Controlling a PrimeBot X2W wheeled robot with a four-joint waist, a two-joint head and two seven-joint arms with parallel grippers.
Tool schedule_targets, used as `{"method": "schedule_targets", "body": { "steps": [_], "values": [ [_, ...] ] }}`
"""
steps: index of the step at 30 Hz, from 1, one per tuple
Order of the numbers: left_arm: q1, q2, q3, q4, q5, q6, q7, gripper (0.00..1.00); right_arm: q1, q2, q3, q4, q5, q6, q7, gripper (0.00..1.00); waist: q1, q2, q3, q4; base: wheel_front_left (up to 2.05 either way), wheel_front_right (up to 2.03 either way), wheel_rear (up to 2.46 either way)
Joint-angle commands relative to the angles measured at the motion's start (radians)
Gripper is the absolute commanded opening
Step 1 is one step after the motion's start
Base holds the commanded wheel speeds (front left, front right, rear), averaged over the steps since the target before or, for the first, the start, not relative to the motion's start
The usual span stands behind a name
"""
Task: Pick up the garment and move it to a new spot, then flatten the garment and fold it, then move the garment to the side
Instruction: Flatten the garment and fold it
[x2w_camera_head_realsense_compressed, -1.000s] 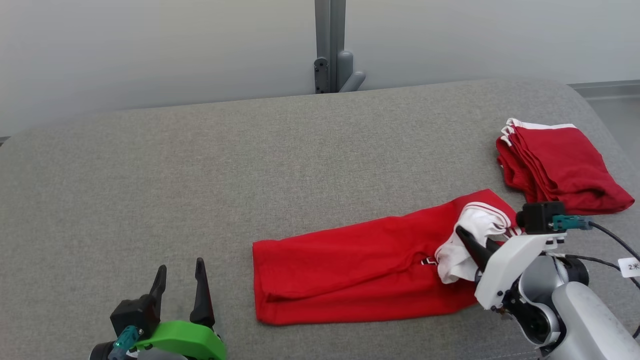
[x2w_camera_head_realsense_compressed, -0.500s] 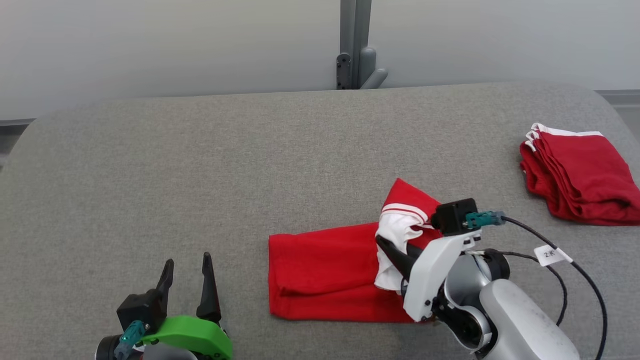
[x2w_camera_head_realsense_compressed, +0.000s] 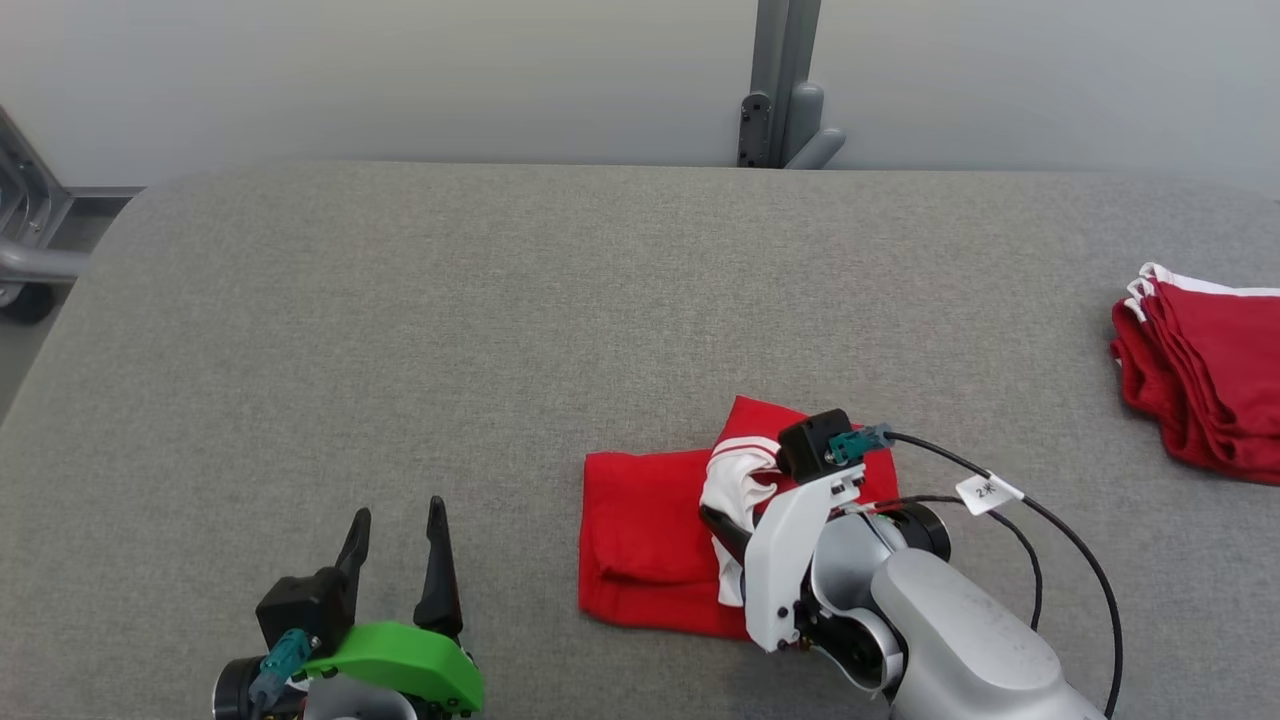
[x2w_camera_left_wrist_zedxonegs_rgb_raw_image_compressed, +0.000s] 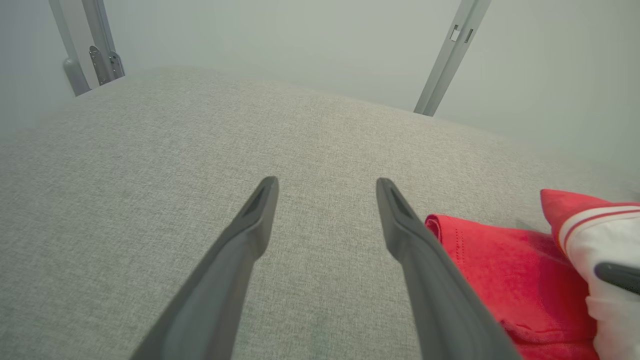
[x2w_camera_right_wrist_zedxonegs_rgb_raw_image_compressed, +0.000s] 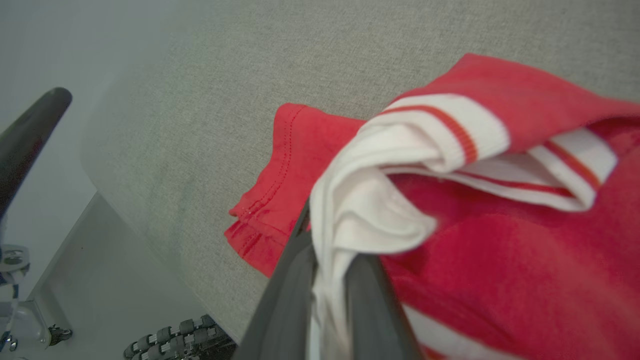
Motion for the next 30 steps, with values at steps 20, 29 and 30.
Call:
{"method": "schedule_targets", "body": {
  "steps": [20,29,30],
  "values": [
    [-0.023,-0.026,-0.013,0.048,0.022,-0.030,-0.002,1.00,-0.166,0.008,0.222,0.271,0.176,0.000,-0.106,1.00,0.0000,0.0000,-0.031,0.068,0.00,0.00,0.00],
    [-0.012,-0.028,0.004,0.049,0.030,-0.031,-0.002,1.00,-0.206,0.007,0.297,0.283,0.248,0.000,-0.156,1.00,0.0000,0.0000,-0.039,0.048,0.00,0.00,0.00],
    [-0.009,-0.028,0.006,0.046,0.031,-0.031,-0.002,1.00,-0.209,0.008,0.301,0.275,0.260,0.000,-0.163,1.00,0.0000,0.0000,-0.040,0.042,0.00,0.00,0.00]
  ]
}}
